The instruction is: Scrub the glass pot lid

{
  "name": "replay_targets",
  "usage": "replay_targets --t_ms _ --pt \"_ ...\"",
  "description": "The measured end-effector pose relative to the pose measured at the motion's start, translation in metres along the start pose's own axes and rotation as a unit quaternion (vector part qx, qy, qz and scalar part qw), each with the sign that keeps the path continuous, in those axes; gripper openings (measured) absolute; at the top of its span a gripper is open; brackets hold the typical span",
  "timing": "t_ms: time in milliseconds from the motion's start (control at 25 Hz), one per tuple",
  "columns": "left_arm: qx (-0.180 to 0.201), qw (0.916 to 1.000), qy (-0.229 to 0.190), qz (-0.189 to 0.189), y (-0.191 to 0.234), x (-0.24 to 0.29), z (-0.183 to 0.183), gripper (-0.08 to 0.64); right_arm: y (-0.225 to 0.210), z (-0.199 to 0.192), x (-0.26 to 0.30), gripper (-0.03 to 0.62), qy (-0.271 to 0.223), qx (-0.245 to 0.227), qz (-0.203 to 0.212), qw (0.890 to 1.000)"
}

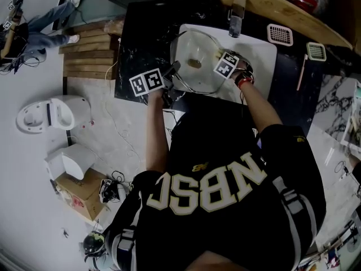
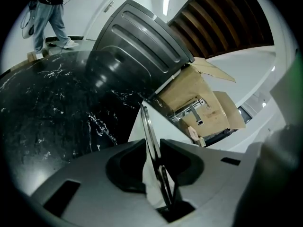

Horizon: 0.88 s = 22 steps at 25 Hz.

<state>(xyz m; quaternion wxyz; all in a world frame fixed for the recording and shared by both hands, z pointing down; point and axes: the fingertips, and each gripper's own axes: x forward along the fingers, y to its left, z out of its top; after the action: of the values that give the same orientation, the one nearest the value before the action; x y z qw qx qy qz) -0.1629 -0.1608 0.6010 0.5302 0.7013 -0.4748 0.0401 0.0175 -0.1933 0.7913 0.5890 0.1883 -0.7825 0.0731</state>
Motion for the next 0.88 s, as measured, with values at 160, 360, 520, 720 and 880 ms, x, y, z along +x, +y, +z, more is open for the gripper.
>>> replay_targets --t_ms 160,360,520,720,880 --pt "-0.003 1.0000 -0.003 0.000 0.000 -0.001 0.000 0.101 0.025 -0.008 -0.016 0.052 0.007 -0.008 0.046 0.999" --pt "-0.003 1.0000 -0.006 -0.002 0.000 -0.001 0.000 0.101 0.053 -0.019 -0.029 0.054 0.013 -0.009 0.113 0.993" --pt "-0.004 0.9999 -0.010 -0.002 0.001 0.000 0.000 0.102 0.079 -0.027 -0.041 0.054 0.020 -0.010 0.155 0.988" --pt "-0.005 0.9999 -0.011 -0.001 0.000 0.000 0.000 0.102 0.103 -0.012 -0.061 0.054 -0.011 0.015 0.204 0.979" --pt "-0.002 0.9999 -0.012 0.002 0.001 -0.001 0.001 0.101 0.122 0.006 -0.082 0.060 -0.030 0.024 0.235 0.971"
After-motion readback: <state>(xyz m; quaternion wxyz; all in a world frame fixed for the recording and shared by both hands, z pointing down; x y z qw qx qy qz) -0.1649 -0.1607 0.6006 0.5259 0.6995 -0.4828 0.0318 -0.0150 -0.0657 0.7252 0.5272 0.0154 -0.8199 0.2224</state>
